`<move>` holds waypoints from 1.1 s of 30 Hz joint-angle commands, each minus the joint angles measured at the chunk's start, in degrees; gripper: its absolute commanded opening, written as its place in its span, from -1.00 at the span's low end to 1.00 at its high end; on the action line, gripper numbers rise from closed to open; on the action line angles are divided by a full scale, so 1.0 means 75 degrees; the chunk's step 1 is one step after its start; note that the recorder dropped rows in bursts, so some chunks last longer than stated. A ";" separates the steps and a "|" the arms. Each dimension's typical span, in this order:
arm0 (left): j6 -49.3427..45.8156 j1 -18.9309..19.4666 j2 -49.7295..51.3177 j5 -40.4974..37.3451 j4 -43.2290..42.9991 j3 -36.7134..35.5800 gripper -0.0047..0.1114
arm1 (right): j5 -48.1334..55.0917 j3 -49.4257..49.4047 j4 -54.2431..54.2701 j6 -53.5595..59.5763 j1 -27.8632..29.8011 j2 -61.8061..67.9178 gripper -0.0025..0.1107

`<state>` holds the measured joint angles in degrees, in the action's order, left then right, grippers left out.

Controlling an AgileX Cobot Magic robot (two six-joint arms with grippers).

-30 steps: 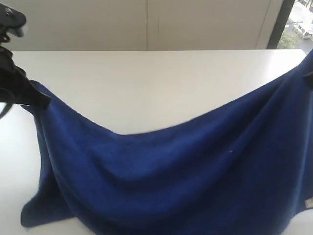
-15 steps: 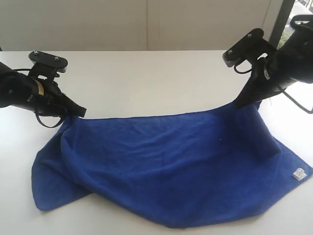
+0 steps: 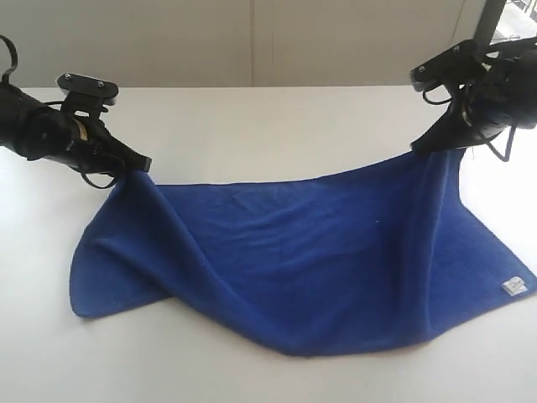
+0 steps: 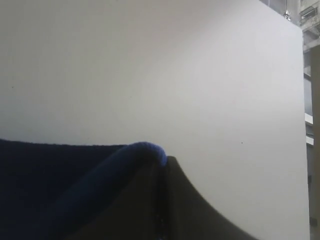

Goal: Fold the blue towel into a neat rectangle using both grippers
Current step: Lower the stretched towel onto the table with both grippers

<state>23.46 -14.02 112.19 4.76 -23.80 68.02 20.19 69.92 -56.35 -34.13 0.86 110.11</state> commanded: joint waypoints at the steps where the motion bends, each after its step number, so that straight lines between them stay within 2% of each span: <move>1: 0.0028 0.0032 0.0411 0.0028 -0.0040 0.0388 -0.92 | -0.0223 0.0235 -0.0168 -0.0325 0.0300 0.0356 -0.96; 8: 0.0313 0.0032 0.0871 -0.0236 -0.0040 0.0844 -0.92 | -0.0345 0.0497 -0.0168 -0.0325 0.0441 0.0887 -0.96; 24: 0.0141 0.0032 0.0984 -0.0386 -0.0040 0.1069 -0.92 | -0.1279 0.0570 -0.0168 -0.0738 0.0441 0.1404 -0.96; 33: 0.0102 0.0032 0.0984 -0.0449 -0.0040 0.1170 -0.92 | -0.1332 0.0570 -0.0168 -0.0738 0.0441 0.1404 -0.96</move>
<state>24.37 -14.02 119.81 2.00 -23.80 76.65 10.53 73.99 -57.28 -39.24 3.75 120.60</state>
